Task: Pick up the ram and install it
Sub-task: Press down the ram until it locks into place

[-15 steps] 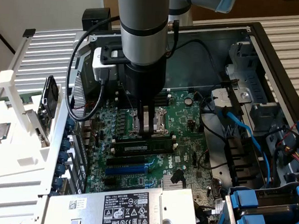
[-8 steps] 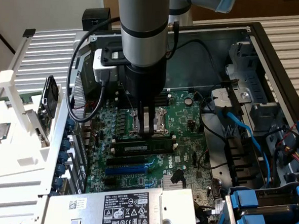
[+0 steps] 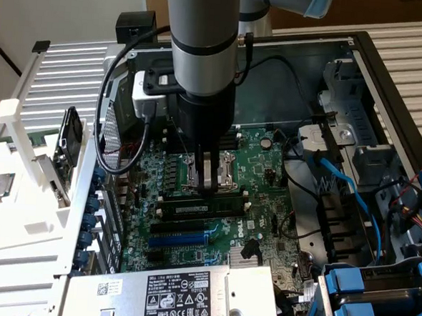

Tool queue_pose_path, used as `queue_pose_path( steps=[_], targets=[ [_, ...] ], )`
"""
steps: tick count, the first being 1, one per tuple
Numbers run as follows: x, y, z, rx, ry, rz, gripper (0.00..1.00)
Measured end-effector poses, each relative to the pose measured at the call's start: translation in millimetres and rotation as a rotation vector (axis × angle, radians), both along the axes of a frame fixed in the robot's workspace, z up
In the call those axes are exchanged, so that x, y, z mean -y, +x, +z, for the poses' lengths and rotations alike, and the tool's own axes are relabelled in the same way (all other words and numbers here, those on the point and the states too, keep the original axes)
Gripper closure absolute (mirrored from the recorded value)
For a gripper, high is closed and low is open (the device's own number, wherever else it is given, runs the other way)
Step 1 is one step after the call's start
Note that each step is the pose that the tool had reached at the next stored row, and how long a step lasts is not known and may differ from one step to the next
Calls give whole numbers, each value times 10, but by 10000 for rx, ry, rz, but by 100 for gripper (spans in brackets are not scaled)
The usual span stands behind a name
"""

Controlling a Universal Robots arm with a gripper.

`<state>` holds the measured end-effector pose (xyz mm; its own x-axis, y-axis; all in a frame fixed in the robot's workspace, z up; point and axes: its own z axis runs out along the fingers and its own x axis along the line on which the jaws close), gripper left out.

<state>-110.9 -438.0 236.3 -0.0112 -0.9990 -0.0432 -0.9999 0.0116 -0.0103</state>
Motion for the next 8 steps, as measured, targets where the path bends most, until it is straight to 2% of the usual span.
queue_pose_path(
  steps=[8],
  targets=[
    [-7, 4, -14, 2, 2, 36, 89]
  ],
)
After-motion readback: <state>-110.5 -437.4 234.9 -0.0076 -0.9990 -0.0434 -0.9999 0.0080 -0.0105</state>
